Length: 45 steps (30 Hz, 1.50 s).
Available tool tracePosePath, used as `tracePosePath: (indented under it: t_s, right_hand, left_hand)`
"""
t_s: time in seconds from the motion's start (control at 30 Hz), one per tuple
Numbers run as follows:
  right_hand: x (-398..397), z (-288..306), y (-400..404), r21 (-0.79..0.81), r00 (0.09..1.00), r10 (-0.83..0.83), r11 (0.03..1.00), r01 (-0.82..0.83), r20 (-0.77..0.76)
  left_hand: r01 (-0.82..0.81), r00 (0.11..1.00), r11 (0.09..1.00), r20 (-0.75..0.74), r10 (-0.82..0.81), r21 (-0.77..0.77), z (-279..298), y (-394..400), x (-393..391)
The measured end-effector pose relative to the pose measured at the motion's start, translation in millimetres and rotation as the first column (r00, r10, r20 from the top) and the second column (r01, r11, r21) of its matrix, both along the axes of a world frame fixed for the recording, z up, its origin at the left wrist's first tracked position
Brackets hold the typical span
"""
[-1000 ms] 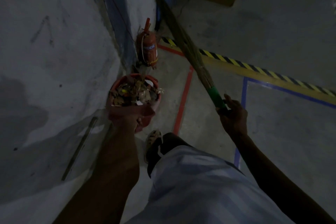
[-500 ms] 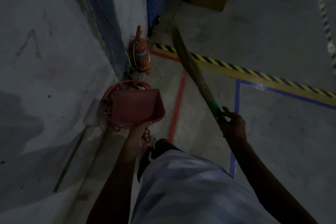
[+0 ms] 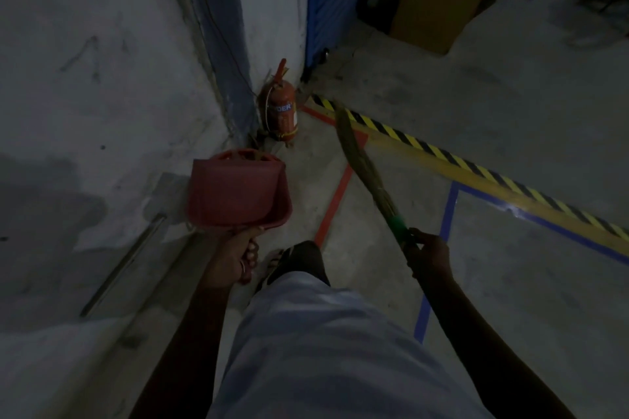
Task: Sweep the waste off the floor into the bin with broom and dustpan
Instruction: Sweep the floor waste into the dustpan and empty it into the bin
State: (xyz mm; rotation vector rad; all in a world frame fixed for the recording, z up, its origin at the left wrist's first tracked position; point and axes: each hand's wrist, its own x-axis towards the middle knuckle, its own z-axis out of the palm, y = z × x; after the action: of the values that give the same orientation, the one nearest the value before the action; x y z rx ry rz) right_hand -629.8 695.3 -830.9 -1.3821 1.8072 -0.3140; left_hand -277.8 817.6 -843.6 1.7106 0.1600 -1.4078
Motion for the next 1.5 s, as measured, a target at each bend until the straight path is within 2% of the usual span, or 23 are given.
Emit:
tracePosePath:
  t_s: [0.27,0.47,0.63,0.8,0.93,1.17,1.23,1.37,1.5]
  right_hand:
    - [52,-16,-110,0.176,0.998,-0.001,0.984,-0.011,0.068]
    - [95,-29,-199,0.323,1.000,0.030,0.946,-0.027,-0.006]
    - [130,-69,-276,0.409,0.999,0.035,0.912,-0.018,-0.034]
    - [171,-144,-351,0.438,0.999,0.027,0.898,-0.035,0.026]
    - [208,-236,-402,0.469,0.993,0.076,0.876,-0.111,0.094]
    - [259,-401,-423,0.491,0.966,0.207,0.832,-0.256,0.152]
    - [257,-441,-415,0.504,0.975,0.169,0.836,-0.218,0.141]
    - [224,-487,-391,0.522,0.997,0.010,0.851,-0.051,0.082]
    - [175,-486,-364,0.463,0.999,0.052,0.885,-0.047,0.002]
  left_hand:
    - [-0.055,0.998,0.998,-0.003,0.055,-0.010,-19,-84,18]
    - [-0.081,0.997,0.995,-0.006,0.081,0.059,-32,-179,38]
    - [-0.098,0.994,0.990,0.053,0.093,0.103,-62,-251,56]
    - [-0.196,0.980,0.973,0.045,0.191,0.126,-132,-309,79]
    - [-0.238,0.971,0.967,0.058,0.233,0.092,-206,-351,91]
    - [-0.281,0.957,0.956,0.093,0.273,0.086,-311,-382,88]
    - [-0.279,0.954,0.957,0.136,0.266,0.084,-331,-385,82]
    - [-0.285,0.954,0.952,0.133,0.269,0.115,-351,-388,67]
    - [-0.253,0.963,0.963,0.116,0.242,0.089,-352,-384,59]
